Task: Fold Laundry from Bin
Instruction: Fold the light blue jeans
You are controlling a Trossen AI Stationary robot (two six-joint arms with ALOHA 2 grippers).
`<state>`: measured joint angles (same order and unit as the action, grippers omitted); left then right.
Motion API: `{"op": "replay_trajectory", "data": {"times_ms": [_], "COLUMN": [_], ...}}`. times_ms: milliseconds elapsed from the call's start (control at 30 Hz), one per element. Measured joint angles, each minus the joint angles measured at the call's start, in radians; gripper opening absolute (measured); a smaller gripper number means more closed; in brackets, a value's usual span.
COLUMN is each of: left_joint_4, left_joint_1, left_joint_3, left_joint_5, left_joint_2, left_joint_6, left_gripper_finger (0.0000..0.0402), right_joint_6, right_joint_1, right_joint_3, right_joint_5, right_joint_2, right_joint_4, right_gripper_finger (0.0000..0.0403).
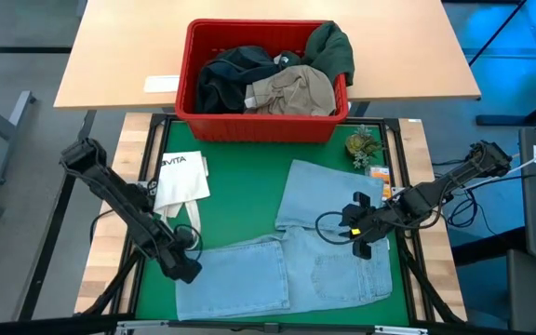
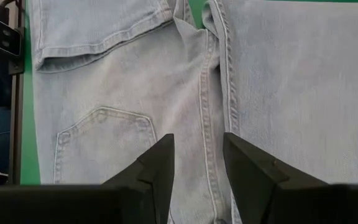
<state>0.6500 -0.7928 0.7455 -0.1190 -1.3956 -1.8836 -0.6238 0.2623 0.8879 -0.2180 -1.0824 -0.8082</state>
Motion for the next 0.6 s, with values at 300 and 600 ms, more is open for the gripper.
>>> {"op": "replay_trajectory", "data": {"times_ms": [300, 600], "left_joint_4": [-0.041, -0.124], "left_joint_1": [-0.06, -0.067], "left_joint_3": [-0.06, -0.126], "left_joint_5": [0.027, 0.051], "left_joint_2": [0.0, 0.0], "left_joint_6": [-0.112, -0.169], "left_gripper_finger": [0.0131, 0.0131], "right_joint_6": [0.0, 0.0], "right_joint_1": [0.0, 0.0], "right_joint_3": [0.0, 0.0], "right_joint_5": [0.001, 0.001], "right_joint_2": [0.0, 0.0], "right_joint_4": [-0.001, -0.001], "right_gripper_finger": [0.0138, 0.0138]}}
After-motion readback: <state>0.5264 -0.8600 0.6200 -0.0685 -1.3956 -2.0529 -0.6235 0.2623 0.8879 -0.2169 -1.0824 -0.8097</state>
